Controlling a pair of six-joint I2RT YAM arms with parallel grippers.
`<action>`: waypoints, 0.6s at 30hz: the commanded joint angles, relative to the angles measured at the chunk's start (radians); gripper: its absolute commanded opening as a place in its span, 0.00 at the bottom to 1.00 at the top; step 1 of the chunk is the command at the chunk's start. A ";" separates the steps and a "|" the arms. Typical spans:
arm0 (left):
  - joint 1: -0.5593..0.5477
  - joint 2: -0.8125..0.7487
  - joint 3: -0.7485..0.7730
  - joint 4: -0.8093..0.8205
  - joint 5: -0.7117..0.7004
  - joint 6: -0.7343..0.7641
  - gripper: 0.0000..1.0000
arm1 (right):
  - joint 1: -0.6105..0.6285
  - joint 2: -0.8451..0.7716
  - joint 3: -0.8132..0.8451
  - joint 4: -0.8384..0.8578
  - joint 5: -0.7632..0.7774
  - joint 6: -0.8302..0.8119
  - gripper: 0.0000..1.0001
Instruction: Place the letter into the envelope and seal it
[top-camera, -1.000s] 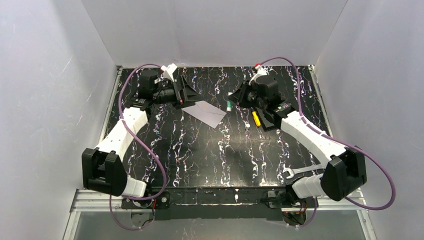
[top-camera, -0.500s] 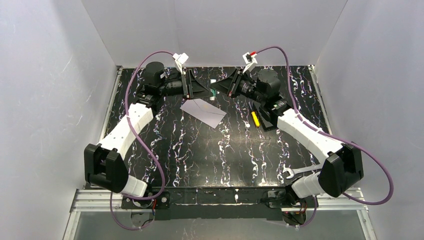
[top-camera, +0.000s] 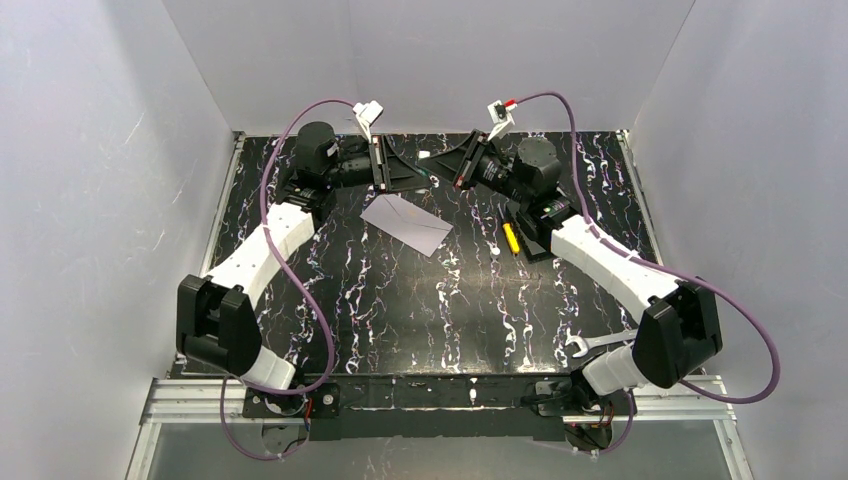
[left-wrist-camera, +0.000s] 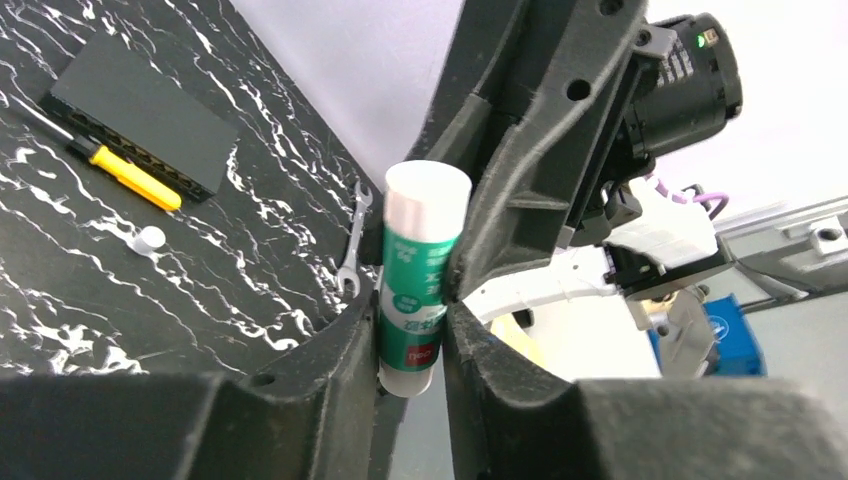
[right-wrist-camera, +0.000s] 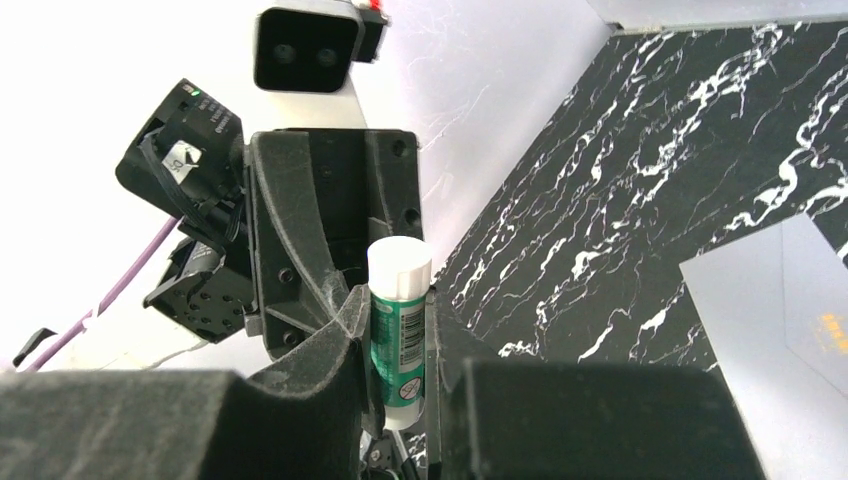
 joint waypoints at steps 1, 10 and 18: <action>-0.008 0.017 0.023 0.064 0.026 -0.014 0.13 | 0.003 -0.005 0.004 0.072 -0.029 0.018 0.12; -0.008 -0.027 -0.023 0.064 0.160 0.162 0.00 | 0.001 -0.025 0.086 -0.119 -0.048 -0.152 0.65; -0.004 -0.017 -0.007 0.066 0.235 0.172 0.00 | -0.006 -0.016 0.072 -0.041 -0.132 -0.111 0.49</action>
